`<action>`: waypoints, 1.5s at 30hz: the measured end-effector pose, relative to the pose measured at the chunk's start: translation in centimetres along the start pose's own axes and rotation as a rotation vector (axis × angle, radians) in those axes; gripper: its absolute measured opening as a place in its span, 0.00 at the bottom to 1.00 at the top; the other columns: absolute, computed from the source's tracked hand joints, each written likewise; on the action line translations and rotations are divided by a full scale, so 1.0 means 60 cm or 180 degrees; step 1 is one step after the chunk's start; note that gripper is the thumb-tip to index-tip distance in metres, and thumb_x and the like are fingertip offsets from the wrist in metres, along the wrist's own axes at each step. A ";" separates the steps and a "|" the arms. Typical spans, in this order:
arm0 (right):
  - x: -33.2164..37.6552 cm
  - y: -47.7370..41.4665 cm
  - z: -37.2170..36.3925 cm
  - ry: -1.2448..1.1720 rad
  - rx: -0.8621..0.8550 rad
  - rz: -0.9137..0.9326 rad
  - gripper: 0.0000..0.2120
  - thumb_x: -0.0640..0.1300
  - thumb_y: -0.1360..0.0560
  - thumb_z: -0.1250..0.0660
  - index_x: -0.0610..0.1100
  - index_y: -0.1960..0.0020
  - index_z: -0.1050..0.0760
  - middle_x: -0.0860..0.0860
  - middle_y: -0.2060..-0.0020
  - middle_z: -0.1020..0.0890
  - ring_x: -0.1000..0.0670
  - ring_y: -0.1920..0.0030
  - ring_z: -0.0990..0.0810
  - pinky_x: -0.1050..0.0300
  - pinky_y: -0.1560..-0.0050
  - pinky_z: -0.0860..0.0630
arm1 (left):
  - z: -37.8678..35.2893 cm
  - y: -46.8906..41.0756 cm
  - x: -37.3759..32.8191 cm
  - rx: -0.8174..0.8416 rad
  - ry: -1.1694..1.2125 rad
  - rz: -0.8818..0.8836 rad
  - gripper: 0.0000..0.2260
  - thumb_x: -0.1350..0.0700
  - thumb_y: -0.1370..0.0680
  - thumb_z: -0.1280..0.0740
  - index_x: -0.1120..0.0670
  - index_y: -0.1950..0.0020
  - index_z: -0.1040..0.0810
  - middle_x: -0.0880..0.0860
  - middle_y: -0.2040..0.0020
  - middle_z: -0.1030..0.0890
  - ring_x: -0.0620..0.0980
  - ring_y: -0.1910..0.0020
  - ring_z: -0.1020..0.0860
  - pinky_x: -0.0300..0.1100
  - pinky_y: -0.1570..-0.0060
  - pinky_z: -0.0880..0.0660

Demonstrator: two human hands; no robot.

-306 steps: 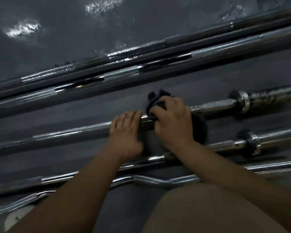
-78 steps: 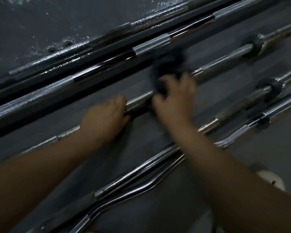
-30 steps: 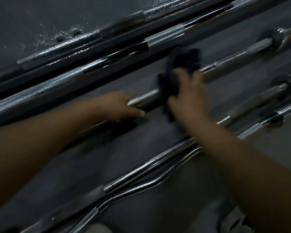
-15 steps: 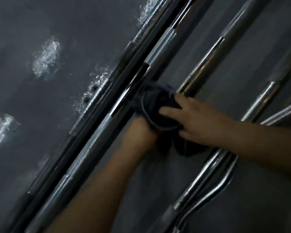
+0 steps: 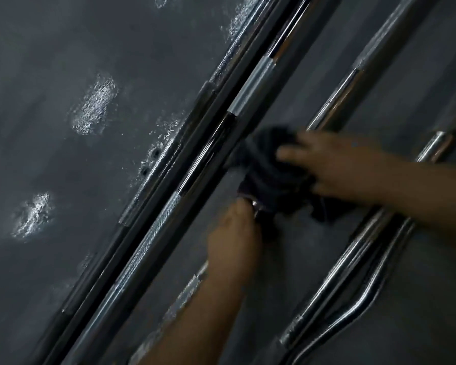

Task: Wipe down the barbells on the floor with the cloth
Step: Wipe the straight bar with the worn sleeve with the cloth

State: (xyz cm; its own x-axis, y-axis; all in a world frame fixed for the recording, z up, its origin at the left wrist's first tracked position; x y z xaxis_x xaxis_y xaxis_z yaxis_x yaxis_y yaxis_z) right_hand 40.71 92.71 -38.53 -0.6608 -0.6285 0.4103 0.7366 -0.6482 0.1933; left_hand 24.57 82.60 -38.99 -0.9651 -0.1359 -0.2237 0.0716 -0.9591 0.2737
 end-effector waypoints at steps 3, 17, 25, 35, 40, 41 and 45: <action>-0.113 0.000 0.060 -0.0212 -0.0668 -0.1233 0.44 0.41 0.34 0.24 0.55 0.25 0.42 0.39 0.36 0.33 0.32 0.45 0.24 0.39 0.46 0.22 | -0.028 -0.027 0.000 0.1211 0.1178 0.0380 0.12 0.46 0.24 0.30 0.53 0.52 0.25 0.53 0.59 0.18 0.55 0.60 0.20 0.46 0.64 0.26; -0.050 -0.002 0.037 -0.0542 -0.0688 -0.1061 0.43 0.39 0.35 0.25 0.57 0.29 0.43 0.39 0.41 0.34 0.31 0.48 0.24 0.37 0.47 0.22 | -0.025 -0.043 -0.002 0.2130 0.2360 0.0656 0.15 0.44 0.25 0.28 0.55 0.56 0.23 0.48 0.68 0.22 0.45 0.71 0.25 0.38 0.69 0.29; -0.077 0.004 0.052 0.0002 -0.0501 -0.0416 0.47 0.38 0.39 0.21 0.53 0.26 0.39 0.40 0.38 0.32 0.32 0.49 0.22 0.40 0.50 0.20 | -0.020 -0.022 -0.001 0.0966 0.0923 0.0187 0.08 0.51 0.22 0.33 0.51 0.46 0.27 0.53 0.53 0.19 0.57 0.53 0.20 0.46 0.58 0.26; 0.031 0.014 0.001 -0.0176 -0.0035 0.0300 0.46 0.42 0.43 0.21 0.55 0.29 0.36 0.46 0.38 0.31 0.37 0.54 0.18 0.46 0.62 0.18 | 0.003 0.015 -0.006 0.0101 0.0297 -0.0100 0.09 0.51 0.24 0.36 0.54 0.47 0.25 0.56 0.53 0.18 0.60 0.56 0.19 0.46 0.64 0.29; -0.056 0.005 0.038 -0.0445 -0.0622 -0.1329 0.41 0.43 0.33 0.25 0.55 0.25 0.40 0.40 0.36 0.34 0.32 0.47 0.23 0.41 0.47 0.22 | -0.036 -0.034 0.018 0.1864 0.1940 0.0602 0.19 0.39 0.26 0.30 0.55 0.55 0.25 0.51 0.63 0.21 0.50 0.65 0.22 0.46 0.64 0.27; -0.008 0.003 0.018 -0.0392 -0.0511 -0.1081 0.42 0.44 0.35 0.25 0.56 0.26 0.40 0.41 0.38 0.33 0.33 0.49 0.22 0.42 0.50 0.21 | -0.032 -0.037 0.019 0.1815 0.1803 0.0483 0.17 0.40 0.25 0.30 0.54 0.55 0.24 0.50 0.63 0.20 0.49 0.65 0.23 0.45 0.64 0.27; 0.080 0.016 -0.020 -0.0146 0.0135 0.0288 0.48 0.44 0.44 0.21 0.56 0.29 0.37 0.46 0.38 0.32 0.39 0.57 0.19 0.46 0.66 0.19 | 0.000 -0.005 0.015 0.0201 0.0075 -0.0130 0.13 0.51 0.30 0.30 0.55 0.50 0.25 0.55 0.59 0.19 0.57 0.63 0.19 0.43 0.70 0.26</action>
State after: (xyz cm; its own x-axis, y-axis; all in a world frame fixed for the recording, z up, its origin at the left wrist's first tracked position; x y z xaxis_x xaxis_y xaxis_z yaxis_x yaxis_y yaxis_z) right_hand 38.11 88.55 -37.47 -0.5846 -0.6627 0.4680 0.7990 -0.5702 0.1906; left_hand 23.67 82.77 -39.26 -0.9607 -0.1034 -0.2577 0.0155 -0.9465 0.3222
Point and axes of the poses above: each hand's wrist, its own y-axis away from the middle knuckle, its own z-axis out of the back of the hand, x = y × z, the point moved 8 cm from there along -y, towards the middle knuckle
